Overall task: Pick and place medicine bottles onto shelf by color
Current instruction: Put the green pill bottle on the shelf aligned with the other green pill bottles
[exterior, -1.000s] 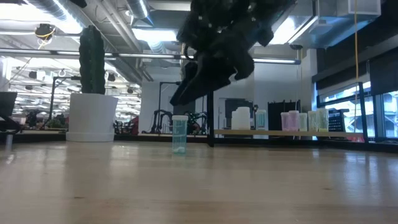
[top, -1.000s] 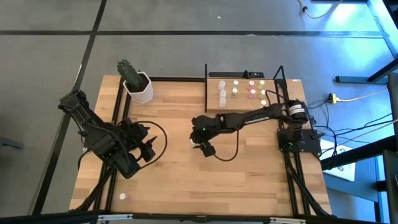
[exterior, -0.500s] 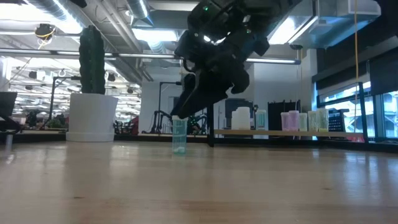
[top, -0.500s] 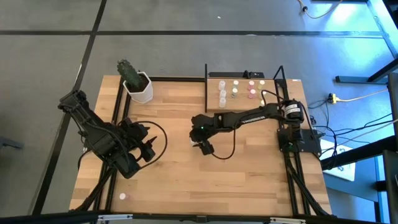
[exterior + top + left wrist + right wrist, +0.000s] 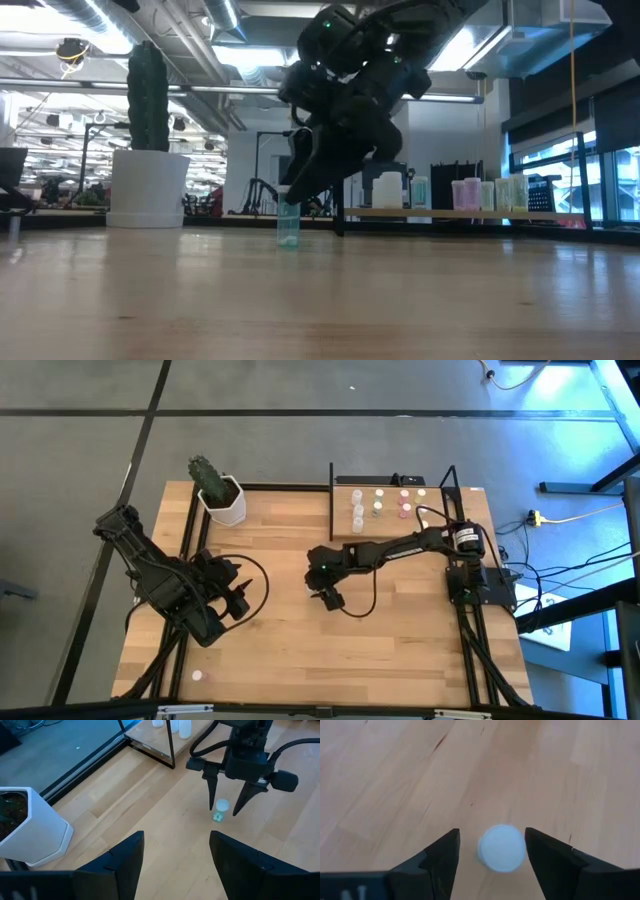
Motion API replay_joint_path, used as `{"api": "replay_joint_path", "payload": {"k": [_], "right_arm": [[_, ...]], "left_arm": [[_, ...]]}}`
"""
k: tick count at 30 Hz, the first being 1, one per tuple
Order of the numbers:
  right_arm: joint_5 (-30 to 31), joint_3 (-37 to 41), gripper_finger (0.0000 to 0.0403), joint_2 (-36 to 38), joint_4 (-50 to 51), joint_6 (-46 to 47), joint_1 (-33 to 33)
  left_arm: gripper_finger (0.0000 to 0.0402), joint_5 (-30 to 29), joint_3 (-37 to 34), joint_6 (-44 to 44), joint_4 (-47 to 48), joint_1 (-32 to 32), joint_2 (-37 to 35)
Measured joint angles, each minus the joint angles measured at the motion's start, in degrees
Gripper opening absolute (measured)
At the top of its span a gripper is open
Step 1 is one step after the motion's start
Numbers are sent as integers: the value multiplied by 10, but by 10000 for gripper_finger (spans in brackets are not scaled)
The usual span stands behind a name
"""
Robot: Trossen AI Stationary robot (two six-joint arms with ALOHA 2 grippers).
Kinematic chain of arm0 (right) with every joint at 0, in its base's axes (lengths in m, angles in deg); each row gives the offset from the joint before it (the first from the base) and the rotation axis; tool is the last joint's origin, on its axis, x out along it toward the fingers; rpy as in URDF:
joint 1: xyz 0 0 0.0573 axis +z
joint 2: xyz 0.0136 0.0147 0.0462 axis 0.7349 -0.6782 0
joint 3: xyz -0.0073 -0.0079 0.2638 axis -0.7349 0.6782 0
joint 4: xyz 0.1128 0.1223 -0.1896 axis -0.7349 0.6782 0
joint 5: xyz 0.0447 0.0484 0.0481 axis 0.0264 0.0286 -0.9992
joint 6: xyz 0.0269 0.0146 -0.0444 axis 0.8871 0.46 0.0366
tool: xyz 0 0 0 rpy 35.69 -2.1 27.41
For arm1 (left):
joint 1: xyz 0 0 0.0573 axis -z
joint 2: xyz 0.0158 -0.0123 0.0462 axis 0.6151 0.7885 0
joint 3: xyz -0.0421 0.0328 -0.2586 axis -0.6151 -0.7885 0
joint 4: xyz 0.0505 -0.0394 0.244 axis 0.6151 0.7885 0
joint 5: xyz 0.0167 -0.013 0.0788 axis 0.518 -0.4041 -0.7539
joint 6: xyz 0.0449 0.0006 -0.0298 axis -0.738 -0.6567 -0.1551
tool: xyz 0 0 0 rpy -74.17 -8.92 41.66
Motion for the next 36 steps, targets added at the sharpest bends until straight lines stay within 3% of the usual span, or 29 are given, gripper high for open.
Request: {"api": "replay_joint_path", "payload": {"k": [8,20,36], "right_arm": [[2,0,209,0,-5,1,0],[17,0,151,0,-11,14,0],[38,0,131,0,-12,77,0]], "left_arm": [[220,0,0,0,0,0,0],[220,0,0,1,0,0,0],[220,0,0,0,-1,0,0]]}}
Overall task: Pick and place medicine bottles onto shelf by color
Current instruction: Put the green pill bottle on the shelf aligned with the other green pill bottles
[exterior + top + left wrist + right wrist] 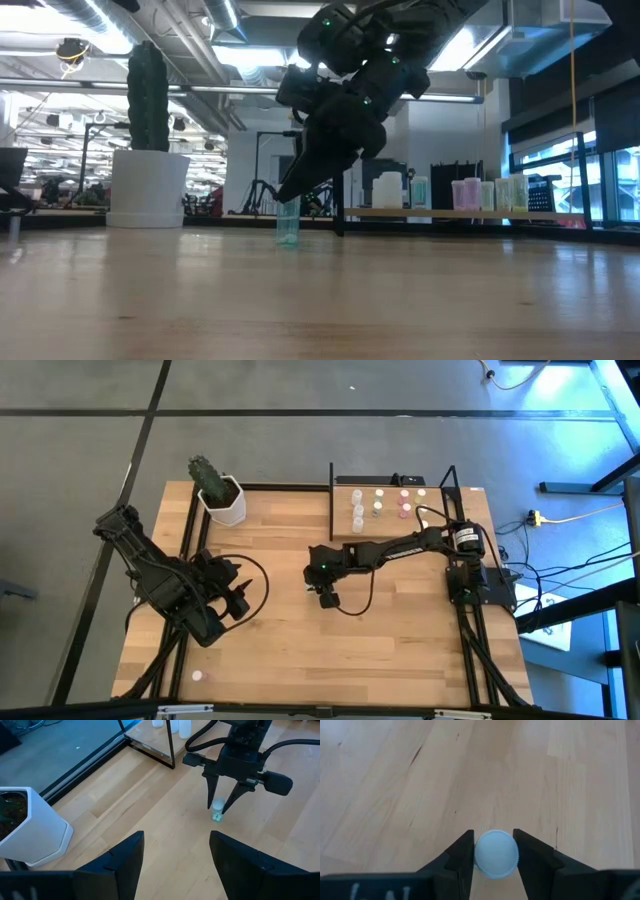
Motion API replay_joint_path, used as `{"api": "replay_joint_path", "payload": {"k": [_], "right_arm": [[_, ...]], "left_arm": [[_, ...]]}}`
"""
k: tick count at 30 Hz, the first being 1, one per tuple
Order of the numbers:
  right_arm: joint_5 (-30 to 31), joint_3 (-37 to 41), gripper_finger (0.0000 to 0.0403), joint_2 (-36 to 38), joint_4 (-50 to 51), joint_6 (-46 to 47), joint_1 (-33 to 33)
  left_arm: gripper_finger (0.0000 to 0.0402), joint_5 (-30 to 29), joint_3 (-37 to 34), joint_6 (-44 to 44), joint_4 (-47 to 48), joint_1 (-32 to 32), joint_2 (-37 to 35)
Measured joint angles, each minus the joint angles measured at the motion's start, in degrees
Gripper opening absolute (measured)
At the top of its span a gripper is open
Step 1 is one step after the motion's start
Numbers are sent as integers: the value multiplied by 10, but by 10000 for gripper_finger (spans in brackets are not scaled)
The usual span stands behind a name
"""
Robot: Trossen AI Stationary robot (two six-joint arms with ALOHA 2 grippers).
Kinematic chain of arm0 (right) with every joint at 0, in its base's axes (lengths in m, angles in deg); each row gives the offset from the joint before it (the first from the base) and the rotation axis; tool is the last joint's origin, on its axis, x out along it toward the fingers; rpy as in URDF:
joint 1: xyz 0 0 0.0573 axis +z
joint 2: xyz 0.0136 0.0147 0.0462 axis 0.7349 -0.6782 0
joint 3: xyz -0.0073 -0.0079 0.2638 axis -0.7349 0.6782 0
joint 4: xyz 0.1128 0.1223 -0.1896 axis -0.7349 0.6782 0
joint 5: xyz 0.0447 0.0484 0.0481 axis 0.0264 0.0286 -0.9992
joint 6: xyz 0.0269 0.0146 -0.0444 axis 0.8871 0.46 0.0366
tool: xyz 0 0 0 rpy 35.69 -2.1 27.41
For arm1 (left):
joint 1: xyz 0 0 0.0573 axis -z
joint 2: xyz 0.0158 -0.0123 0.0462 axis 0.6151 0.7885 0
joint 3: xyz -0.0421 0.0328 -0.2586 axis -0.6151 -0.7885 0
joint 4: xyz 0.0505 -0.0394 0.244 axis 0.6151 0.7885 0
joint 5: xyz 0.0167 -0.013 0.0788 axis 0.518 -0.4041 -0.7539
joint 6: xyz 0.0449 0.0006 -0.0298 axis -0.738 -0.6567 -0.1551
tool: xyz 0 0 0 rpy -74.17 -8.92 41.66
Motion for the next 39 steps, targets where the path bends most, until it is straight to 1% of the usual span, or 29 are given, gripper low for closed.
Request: {"api": "replay_joint_path", "payload": {"k": [2,5,7,14,17,21,24,27,31,34,39], "right_arm": [[0,0,131,0,0,1,0],[-1,0,130,1,2,28,0],[-3,0,130,8,21,42,0],[-5,0,130,75,91,68,0],[23,0,130,112,126,85,0],[79,-1,130,160,178,90,0],[99,-1,130,193,215,108,-3],[102,3,130,221,241,139,-10],[145,15,130,257,289,175,-25],[174,30,129,293,319,185,-35],[183,84,129,361,317,210,-59]], "left_arm": [[220,0,0,0,0,0,0],[220,0,0,0,0,0,0],[220,0,0,0,0,0,0],[220,0,0,0,-1,0,0],[220,0,0,0,0,0,0],[220,0,0,0,-1,0,0],[220,0,0,1,-7,0,0],[220,0,0,18,-13,0,0],[220,-2,0,30,-20,0,0],[220,-7,0,29,-20,0,0],[220,-9,0,29,-23,-3,0]]}}
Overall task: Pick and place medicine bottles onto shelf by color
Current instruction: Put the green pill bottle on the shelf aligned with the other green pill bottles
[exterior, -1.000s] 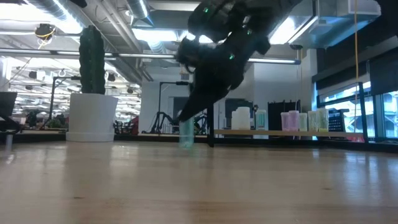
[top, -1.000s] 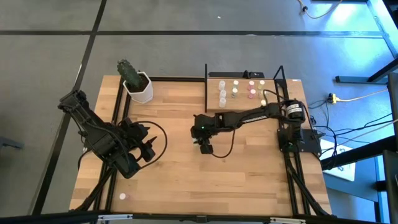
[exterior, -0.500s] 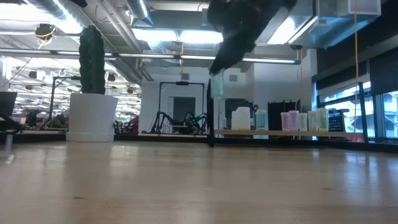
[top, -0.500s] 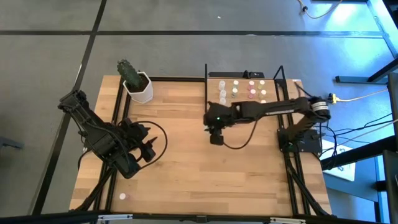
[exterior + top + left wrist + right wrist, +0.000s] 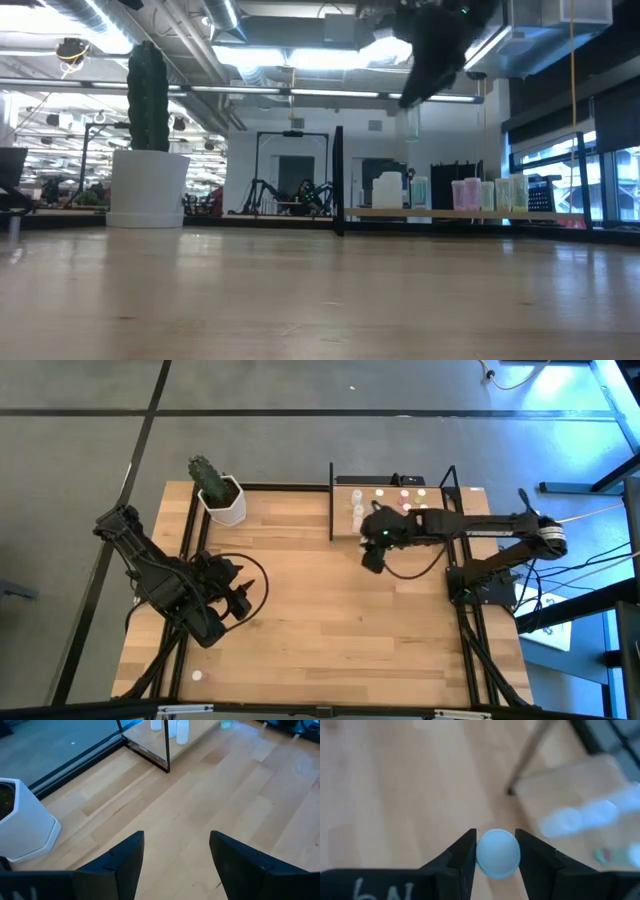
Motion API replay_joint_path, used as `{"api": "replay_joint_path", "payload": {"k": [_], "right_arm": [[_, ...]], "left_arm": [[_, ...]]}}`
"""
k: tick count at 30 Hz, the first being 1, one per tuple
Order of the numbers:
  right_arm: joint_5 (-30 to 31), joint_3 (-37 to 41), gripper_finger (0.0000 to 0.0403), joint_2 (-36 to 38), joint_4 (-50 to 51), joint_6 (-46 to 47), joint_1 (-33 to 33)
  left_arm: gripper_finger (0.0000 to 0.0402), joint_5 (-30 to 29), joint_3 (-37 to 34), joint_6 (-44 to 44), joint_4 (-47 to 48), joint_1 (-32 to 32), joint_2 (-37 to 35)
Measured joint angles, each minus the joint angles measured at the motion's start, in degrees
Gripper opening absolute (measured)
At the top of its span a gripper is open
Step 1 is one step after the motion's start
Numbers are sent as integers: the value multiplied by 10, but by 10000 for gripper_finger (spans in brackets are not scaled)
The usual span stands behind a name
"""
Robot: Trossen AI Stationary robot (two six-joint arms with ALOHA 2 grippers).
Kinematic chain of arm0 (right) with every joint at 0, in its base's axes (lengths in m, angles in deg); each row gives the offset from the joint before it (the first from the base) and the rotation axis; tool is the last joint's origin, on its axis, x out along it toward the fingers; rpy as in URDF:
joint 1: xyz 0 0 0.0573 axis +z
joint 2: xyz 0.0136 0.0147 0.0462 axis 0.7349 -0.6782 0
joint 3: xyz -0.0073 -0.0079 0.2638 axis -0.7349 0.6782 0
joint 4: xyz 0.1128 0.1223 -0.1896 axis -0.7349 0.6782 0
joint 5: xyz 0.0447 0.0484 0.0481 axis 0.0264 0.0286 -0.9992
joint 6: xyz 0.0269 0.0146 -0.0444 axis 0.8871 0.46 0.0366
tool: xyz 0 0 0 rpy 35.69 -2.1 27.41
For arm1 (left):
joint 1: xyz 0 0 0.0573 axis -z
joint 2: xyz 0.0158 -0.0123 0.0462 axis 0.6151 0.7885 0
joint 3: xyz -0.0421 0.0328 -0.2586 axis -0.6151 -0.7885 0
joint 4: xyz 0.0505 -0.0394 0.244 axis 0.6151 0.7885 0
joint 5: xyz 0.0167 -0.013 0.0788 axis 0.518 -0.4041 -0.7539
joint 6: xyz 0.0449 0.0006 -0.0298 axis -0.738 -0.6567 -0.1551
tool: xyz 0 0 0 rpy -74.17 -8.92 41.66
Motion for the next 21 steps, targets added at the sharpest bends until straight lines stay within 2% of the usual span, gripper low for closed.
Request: {"api": "replay_joint_path", "payload": {"k": [5,10,13,21], "right_arm": [[50,66,129,42,-12,50,-40],[81,108,129,48,-60,99,-86],[82,131,129,49,-110,101,-111],[83,173,129,39,-124,54,-132]], "left_arm": [[220,0,0,0,-1,-14,0],[220,0,0,0,-2,-33,0],[220,0,0,0,-3,-45,0],[220,0,0,-4,-3,-61,0]]}}
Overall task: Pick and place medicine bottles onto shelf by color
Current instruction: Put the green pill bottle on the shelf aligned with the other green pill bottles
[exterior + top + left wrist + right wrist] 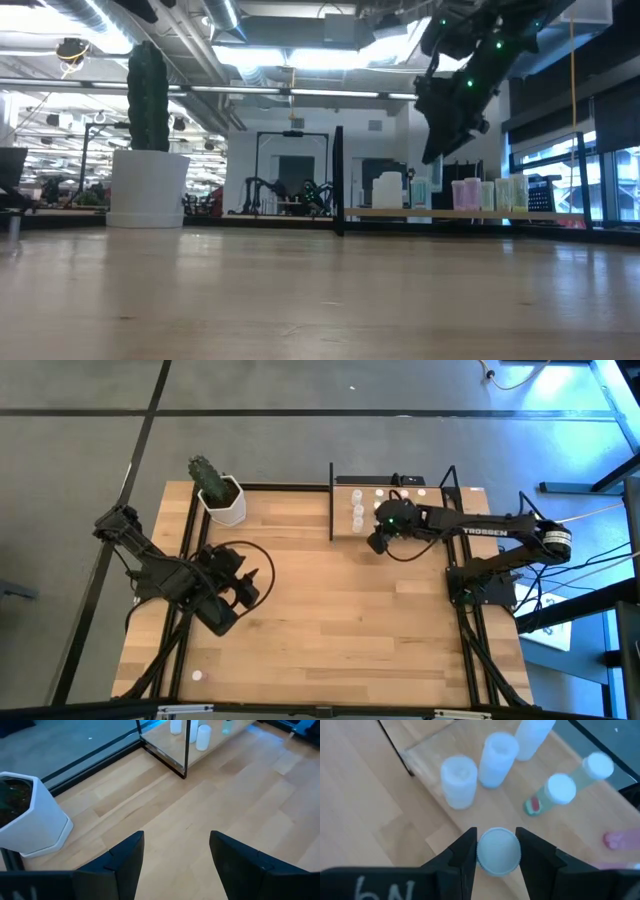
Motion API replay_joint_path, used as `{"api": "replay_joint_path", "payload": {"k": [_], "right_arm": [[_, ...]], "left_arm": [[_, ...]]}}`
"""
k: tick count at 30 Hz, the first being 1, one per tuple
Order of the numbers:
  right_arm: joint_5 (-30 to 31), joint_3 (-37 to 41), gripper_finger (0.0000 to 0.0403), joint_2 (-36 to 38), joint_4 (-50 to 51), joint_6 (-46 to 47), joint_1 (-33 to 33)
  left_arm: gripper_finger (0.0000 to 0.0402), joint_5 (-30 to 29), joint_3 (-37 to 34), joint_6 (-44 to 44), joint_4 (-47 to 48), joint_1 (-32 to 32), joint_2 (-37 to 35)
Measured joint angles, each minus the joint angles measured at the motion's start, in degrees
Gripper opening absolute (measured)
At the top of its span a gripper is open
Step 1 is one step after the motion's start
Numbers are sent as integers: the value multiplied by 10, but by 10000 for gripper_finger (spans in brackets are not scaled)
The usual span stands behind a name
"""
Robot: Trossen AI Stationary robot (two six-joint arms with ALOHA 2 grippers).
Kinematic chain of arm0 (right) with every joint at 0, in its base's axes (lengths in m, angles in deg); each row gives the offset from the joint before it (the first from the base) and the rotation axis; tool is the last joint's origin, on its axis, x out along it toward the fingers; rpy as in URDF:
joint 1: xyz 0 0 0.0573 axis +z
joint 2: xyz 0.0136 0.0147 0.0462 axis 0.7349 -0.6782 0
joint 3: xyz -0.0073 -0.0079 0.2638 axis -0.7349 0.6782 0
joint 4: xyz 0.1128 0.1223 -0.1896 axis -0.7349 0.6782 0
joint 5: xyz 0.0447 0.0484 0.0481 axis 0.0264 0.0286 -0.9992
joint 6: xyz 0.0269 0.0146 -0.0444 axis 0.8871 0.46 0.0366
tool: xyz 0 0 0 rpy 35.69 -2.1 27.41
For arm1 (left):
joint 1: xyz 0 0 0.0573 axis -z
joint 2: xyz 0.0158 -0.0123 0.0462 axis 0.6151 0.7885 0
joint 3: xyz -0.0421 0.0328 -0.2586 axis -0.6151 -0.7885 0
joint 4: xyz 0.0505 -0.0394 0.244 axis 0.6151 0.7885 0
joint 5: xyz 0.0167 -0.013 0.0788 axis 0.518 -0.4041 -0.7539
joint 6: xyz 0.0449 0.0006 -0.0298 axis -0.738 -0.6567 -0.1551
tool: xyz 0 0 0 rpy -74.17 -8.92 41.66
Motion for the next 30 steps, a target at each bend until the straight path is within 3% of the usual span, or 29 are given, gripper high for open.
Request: {"api": "replay_joint_path", "payload": {"k": [19,30], "right_arm": [[0,24,129,-27,-42,-100,-1],[-21,24,129,-46,-65,-104,-18]], "left_arm": [[220,0,0,0,-4,-1,0],[220,0,0,0,-5,-1,0]]}}
